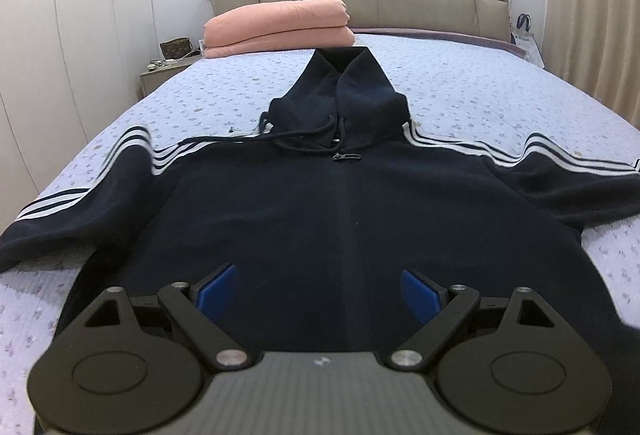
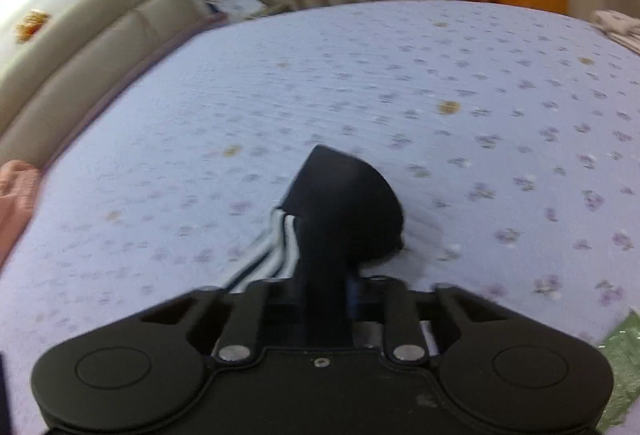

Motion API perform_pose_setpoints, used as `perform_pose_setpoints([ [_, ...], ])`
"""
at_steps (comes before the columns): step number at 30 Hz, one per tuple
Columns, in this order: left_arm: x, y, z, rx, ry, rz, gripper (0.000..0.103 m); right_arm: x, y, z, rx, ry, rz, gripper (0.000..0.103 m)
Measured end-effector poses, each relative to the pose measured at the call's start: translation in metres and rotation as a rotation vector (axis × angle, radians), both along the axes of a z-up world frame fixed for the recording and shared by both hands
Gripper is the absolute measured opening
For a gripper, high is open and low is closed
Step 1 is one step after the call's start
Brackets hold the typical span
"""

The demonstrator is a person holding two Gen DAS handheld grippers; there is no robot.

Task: Fold large clothes
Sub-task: 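Grasp the striped sleeve cuff with the right gripper and lift it, then fold the sleeve across the hoodie body with the right gripper and release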

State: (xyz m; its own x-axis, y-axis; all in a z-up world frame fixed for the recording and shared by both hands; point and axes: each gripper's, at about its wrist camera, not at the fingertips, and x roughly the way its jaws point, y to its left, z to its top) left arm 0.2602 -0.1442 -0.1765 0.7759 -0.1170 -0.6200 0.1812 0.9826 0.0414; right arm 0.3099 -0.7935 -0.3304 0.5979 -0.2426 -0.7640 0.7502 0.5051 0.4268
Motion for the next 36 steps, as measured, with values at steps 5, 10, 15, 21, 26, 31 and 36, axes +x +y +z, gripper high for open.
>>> perform_pose_setpoints([
  [5,0.028,-0.048,0.013,-0.048,-0.039,-0.144,0.089,-0.025,0.009,0.046,-0.158,-0.051,-0.024,0.017],
  [10,0.068,-0.132,0.006,-0.019,-0.056,-0.29,0.09,-0.062,0.02,0.078,-0.272,-0.059,-0.063,0.016],
  [15,0.1,-0.185,-0.049,0.16,0.05,-0.279,0.078,-0.064,0.038,0.055,-0.245,0.027,-0.024,0.017],
  [21,0.105,-0.147,-0.033,0.024,0.028,-0.251,0.076,-0.052,0.065,0.063,-0.241,-0.003,0.034,0.017],
  [26,0.087,-0.071,0.0,-0.032,-0.06,-0.138,0.077,-0.026,0.146,0.128,-0.299,-0.132,0.235,0.018],
  [31,0.069,0.01,0.028,-0.045,-0.111,-0.004,0.077,0.011,0.27,0.196,-0.341,-0.264,0.468,0.018],
  [36,0.052,0.089,0.047,-0.076,-0.134,0.105,0.077,0.044,0.417,0.239,-0.355,-0.357,0.698,0.018],
])
